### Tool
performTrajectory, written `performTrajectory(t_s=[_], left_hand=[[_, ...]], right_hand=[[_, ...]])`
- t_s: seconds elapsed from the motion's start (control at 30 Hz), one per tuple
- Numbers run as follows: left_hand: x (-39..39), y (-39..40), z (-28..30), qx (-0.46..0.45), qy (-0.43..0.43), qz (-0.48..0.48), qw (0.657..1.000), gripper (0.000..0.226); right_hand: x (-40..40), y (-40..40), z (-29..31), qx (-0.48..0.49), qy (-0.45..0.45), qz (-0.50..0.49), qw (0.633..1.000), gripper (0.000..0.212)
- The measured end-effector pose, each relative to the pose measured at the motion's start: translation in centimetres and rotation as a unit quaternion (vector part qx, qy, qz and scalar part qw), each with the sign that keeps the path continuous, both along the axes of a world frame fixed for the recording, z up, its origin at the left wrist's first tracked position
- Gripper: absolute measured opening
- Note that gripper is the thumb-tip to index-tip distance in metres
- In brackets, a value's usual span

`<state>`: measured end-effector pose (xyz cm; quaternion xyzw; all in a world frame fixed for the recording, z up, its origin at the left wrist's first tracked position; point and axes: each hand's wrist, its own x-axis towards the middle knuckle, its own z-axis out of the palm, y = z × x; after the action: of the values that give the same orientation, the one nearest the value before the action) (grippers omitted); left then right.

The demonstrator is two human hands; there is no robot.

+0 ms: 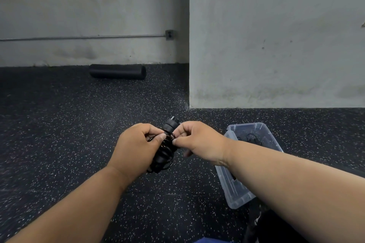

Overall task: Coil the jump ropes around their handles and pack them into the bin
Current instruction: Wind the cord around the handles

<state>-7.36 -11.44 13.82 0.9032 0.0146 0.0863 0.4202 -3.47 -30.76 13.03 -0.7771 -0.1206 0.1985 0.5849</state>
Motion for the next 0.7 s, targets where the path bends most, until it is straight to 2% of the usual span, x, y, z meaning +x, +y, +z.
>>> performTrajectory(t_s=[0.2,0.3,0.4,0.5,0.6,0.7], left_hand=[[0.3,0.2,-0.5,0.001,-0.004,-0.028,1.000,0.014],[0.7,0.4,-0.6,-0.070,0.086,-0.060,0.992,0.007],[0.7,0.4,-0.7,-0.176,0.168,-0.096,0.965,0.011],[0.8,0.5,-0.8,-0.160,0.197,-0.095,0.963,0.015],[0.6,0.2,-0.8,-0.186,0.225,-0.103,0.951,0.014],[0.5,-0.4,-0.9,-0.200,0.231,-0.115,0.945,0.032]], right_hand=[[0.4,-0.6,0.0,-0.022,-0.011,0.021,0.999,0.013],[0.4,-0.8,0.1,-0.058,-0.043,0.021,0.997,0.013],[0.4,-0.8,-0.1,-0.084,-0.074,0.013,0.994,0.011],[0.2,-0.8,-0.3,-0.100,-0.086,-0.004,0.991,0.009],[-0.2,-0.6,-0.2,-0.156,-0.158,-0.014,0.975,0.009],[-0.7,-0.3,-0.4,-0.187,-0.217,-0.032,0.957,0.010]])
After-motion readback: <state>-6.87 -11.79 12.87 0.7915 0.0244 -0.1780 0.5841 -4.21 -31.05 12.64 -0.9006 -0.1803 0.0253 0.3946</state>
